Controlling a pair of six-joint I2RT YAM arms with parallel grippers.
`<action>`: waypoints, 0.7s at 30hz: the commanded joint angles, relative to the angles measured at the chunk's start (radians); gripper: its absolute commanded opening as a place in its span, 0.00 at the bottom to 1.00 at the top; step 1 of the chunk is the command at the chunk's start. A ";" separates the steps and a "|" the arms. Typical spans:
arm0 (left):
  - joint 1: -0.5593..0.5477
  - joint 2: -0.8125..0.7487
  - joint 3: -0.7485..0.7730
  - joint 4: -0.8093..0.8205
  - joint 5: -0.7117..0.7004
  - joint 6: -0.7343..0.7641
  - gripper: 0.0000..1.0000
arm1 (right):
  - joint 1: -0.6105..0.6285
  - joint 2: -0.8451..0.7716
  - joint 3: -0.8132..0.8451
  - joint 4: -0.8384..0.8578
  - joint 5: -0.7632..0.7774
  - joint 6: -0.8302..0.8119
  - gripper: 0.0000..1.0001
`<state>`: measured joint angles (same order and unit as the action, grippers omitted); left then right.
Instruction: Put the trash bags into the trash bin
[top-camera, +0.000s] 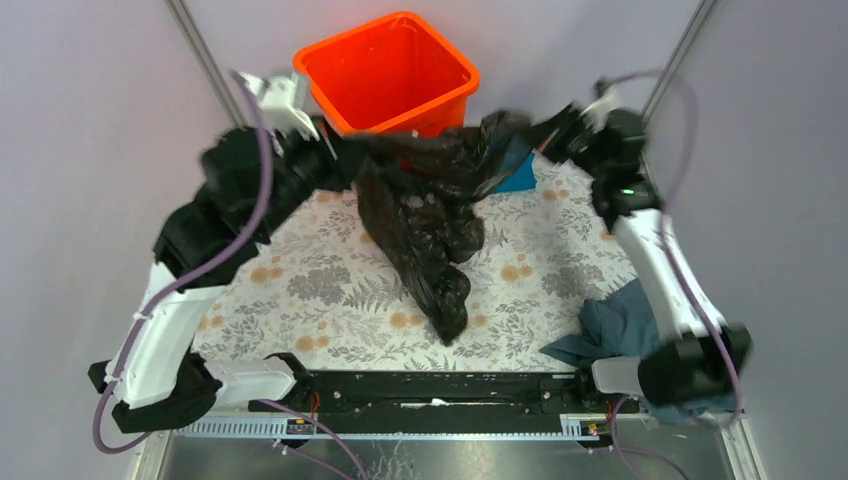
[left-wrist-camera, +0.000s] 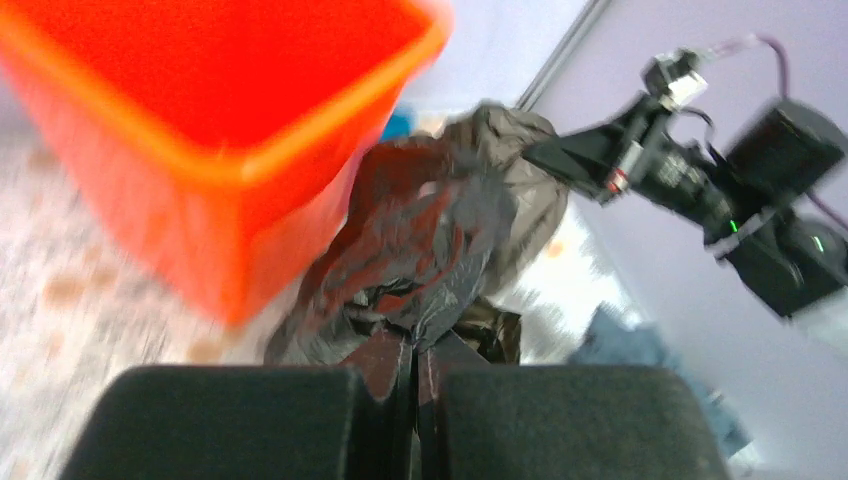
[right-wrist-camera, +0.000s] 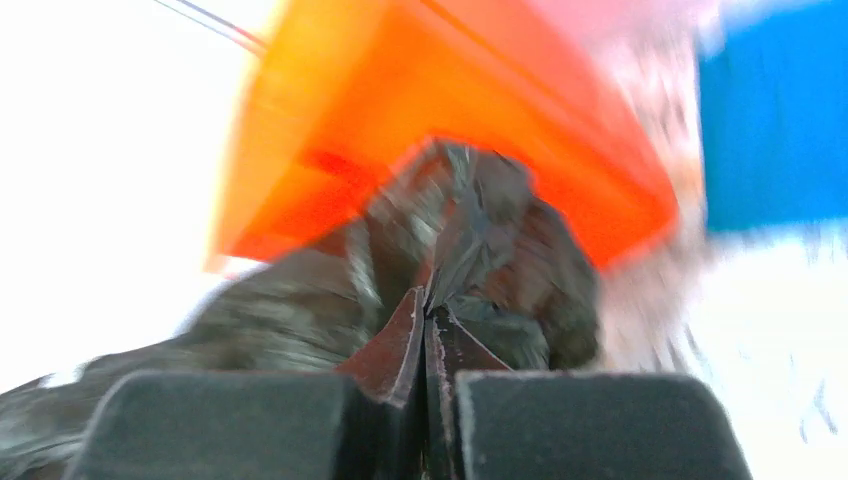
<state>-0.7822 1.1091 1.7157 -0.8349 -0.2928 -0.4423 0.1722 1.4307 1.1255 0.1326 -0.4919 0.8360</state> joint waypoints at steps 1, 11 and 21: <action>0.003 0.098 0.417 0.110 0.161 0.122 0.00 | -0.010 -0.352 0.422 -0.363 0.161 -0.207 0.00; 0.003 -0.325 -0.296 0.382 -0.081 -0.062 0.00 | -0.010 -0.715 0.188 -0.533 0.156 -0.337 0.00; 0.003 -0.373 -0.392 0.076 -0.052 -0.137 0.00 | -0.010 -0.821 0.019 -0.729 0.230 -0.436 0.00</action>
<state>-0.7811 0.7143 1.1507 -0.7727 -0.3733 -0.5900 0.1612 0.6125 0.9051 -0.6151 -0.2787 0.4786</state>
